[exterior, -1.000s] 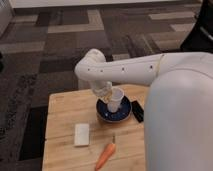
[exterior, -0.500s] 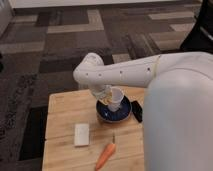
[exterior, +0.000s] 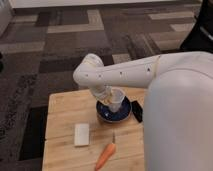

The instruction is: Place the ceramic cup in the ceramic bowl

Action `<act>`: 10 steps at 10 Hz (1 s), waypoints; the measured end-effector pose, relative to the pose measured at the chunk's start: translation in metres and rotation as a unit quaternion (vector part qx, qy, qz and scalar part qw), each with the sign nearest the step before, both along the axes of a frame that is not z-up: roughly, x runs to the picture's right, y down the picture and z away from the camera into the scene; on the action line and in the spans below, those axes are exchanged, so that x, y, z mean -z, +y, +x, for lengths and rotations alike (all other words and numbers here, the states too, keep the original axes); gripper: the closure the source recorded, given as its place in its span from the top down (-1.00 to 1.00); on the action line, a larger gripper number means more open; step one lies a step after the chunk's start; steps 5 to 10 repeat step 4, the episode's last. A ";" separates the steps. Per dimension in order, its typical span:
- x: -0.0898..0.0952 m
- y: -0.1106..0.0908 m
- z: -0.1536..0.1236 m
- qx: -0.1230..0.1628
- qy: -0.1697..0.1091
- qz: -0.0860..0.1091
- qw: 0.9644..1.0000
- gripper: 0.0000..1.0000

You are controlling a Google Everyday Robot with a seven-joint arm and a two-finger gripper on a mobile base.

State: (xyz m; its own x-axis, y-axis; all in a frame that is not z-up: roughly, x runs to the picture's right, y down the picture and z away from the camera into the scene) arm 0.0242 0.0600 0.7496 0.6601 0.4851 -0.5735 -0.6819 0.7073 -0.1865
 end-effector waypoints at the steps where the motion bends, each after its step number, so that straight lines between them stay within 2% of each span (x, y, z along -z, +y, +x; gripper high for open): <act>1: 0.000 0.000 0.001 -0.001 0.000 0.000 1.000 0.60; 10: 0.000 0.000 0.000 0.000 0.000 0.000 1.000 0.60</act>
